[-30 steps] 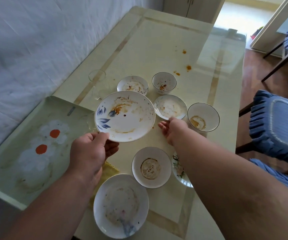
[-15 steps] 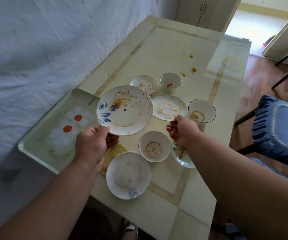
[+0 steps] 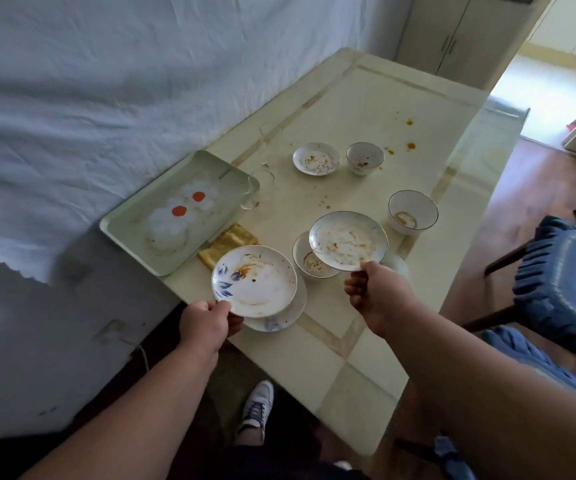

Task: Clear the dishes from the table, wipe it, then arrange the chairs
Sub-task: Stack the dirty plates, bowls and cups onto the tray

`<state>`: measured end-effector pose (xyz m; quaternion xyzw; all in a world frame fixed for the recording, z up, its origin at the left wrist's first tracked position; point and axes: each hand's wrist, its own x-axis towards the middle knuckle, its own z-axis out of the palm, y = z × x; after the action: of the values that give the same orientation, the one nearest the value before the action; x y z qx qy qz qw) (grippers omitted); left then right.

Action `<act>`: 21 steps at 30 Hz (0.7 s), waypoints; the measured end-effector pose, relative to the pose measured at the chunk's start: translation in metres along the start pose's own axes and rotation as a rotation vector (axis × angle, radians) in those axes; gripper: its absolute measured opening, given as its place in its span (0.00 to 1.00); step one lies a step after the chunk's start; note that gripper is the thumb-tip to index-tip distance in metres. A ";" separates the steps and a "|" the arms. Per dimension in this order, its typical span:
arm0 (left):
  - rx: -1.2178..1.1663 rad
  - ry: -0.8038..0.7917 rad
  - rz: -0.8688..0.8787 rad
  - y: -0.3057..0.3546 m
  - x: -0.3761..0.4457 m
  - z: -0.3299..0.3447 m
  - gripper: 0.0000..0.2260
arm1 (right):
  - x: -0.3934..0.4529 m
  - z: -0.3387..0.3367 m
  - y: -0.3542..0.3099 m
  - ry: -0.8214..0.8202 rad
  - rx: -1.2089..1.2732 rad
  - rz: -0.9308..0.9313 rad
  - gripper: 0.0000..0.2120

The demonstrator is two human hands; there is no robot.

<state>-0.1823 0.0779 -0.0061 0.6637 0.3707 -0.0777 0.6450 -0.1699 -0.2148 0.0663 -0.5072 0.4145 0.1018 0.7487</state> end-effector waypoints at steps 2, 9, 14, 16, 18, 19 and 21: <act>0.005 0.005 -0.021 -0.010 -0.002 0.003 0.06 | -0.009 -0.005 0.008 -0.006 -0.026 -0.012 0.08; 0.036 0.006 -0.063 -0.032 -0.001 0.010 0.06 | -0.031 -0.010 0.032 -0.098 -0.101 -0.037 0.10; 0.028 -0.007 -0.068 -0.046 0.001 0.014 0.06 | -0.038 0.000 0.047 -0.130 -0.188 -0.043 0.11; 0.012 -0.009 -0.067 -0.051 0.002 0.016 0.06 | -0.038 0.006 0.052 -0.139 -0.199 -0.025 0.12; -0.003 -0.012 -0.066 -0.057 0.005 0.018 0.06 | -0.036 0.012 0.057 -0.148 -0.211 -0.012 0.13; -0.010 -0.014 -0.064 -0.060 0.007 0.019 0.06 | -0.035 0.015 0.059 -0.151 -0.213 -0.006 0.14; -0.028 -0.014 -0.066 -0.064 0.011 0.019 0.05 | -0.032 0.021 0.063 -0.156 -0.215 0.006 0.14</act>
<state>-0.2053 0.0576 -0.0671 0.6413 0.3891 -0.0984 0.6540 -0.2152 -0.1591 0.0503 -0.5740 0.3432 0.1869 0.7196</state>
